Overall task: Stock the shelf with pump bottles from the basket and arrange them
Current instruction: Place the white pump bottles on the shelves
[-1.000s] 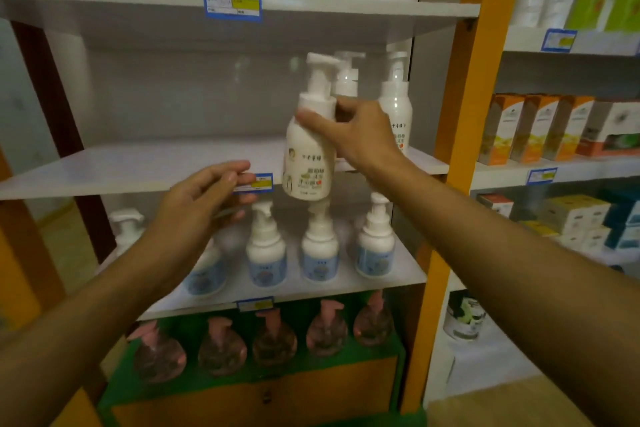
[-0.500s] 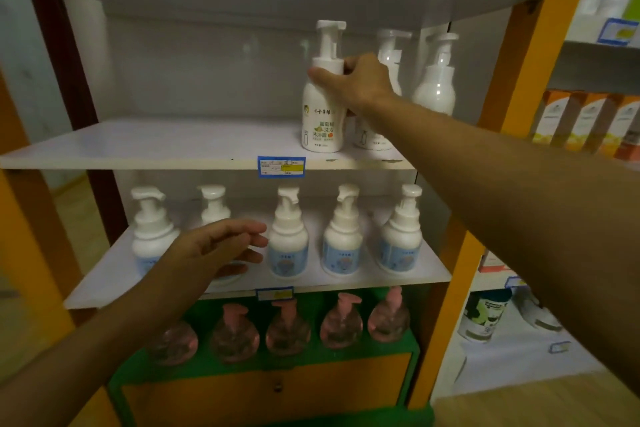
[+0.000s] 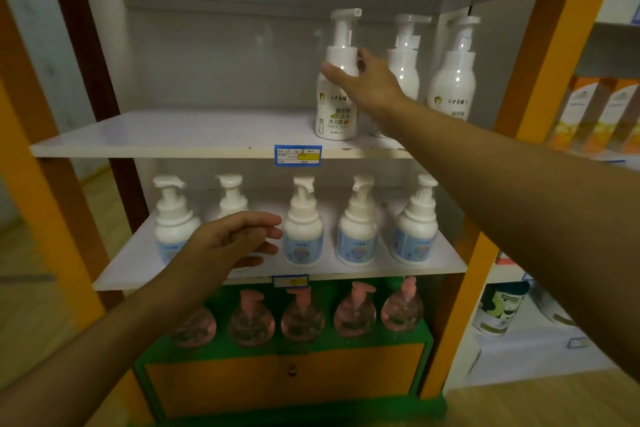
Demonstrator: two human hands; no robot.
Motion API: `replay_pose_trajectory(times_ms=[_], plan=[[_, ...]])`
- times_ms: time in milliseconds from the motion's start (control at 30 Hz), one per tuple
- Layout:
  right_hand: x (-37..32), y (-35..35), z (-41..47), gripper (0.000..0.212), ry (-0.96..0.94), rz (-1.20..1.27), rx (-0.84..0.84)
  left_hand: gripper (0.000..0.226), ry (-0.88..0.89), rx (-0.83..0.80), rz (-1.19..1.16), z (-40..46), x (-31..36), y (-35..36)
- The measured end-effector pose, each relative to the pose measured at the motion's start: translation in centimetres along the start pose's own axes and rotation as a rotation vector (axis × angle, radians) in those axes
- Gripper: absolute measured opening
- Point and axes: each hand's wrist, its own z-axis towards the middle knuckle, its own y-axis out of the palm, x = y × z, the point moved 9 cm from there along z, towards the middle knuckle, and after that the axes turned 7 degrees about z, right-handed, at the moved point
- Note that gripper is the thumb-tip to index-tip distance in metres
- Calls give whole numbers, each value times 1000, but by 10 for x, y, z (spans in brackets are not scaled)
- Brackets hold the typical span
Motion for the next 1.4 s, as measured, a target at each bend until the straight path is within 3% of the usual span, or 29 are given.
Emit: replay_pose_trajectory(times_ms=[167,267,433,600,767,967,1067,1167,1267,1333,1400], plan=[[-6,-19,-28,75,-28,36,102,22,51,94,-34,-1,23,-21],[-9,-28,-57,60,-53,59,121,23,64,131,-77,-3,36,-34],[2,0,-115,16,-43,256,-85,23,42,126,-78,-18,32,-37],[51,54,-182,10,46,303,-266,26,-65,129,-72,-55,-18,-42],[143,126,-265,9,265,261,-410,31,-264,125,-44,-109,-119,-43],[276,206,-384,25,567,100,-611,29,-575,-197,223,-197,-281,-28],[329,227,-436,38,701,34,-723,32,-697,-282,349,-233,-339,-23],[362,248,-478,62,786,-33,-822,57,-653,-338,573,-247,-371,-20],[392,266,-499,81,765,-154,-869,67,-669,-342,662,-254,-395,-8],[405,276,-508,85,761,-196,-896,66,-685,-343,702,-256,-414,-2],[413,287,-514,83,767,-180,-914,59,-603,-412,885,-255,-426,2]])
